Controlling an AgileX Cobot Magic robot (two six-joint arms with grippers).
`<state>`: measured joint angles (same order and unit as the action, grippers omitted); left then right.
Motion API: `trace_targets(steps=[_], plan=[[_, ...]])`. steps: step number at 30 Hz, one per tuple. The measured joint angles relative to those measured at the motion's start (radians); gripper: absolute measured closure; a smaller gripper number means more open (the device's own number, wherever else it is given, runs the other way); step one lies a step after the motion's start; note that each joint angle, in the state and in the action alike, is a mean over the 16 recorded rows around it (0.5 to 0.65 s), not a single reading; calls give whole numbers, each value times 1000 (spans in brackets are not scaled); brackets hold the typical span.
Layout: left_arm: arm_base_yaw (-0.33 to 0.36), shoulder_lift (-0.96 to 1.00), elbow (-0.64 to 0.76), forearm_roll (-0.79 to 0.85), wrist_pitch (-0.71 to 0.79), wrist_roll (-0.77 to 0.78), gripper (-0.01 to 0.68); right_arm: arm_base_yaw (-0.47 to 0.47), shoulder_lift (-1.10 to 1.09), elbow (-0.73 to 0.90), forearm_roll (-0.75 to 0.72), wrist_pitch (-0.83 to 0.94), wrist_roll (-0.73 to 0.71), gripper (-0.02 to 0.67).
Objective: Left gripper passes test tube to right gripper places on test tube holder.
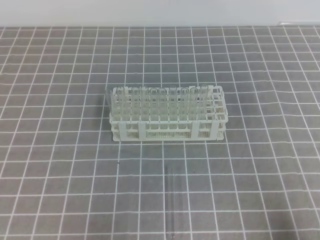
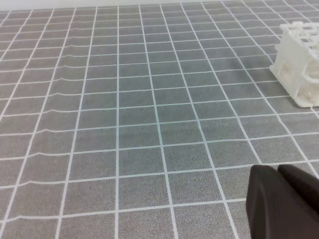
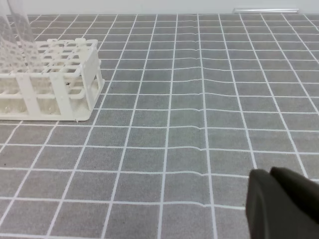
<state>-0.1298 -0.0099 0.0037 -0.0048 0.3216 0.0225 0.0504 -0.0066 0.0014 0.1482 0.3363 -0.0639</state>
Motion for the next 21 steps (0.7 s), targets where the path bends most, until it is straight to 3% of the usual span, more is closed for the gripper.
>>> trace_targets(steps=[12, 21], plan=[[0, -2, 1, -14, -26, 0, 675, 0, 0, 0, -1, -2, 0, 662], [-1, -9, 4, -96, -176, -37, 675, 0, 1, 0, 69, -103, 0, 662]])
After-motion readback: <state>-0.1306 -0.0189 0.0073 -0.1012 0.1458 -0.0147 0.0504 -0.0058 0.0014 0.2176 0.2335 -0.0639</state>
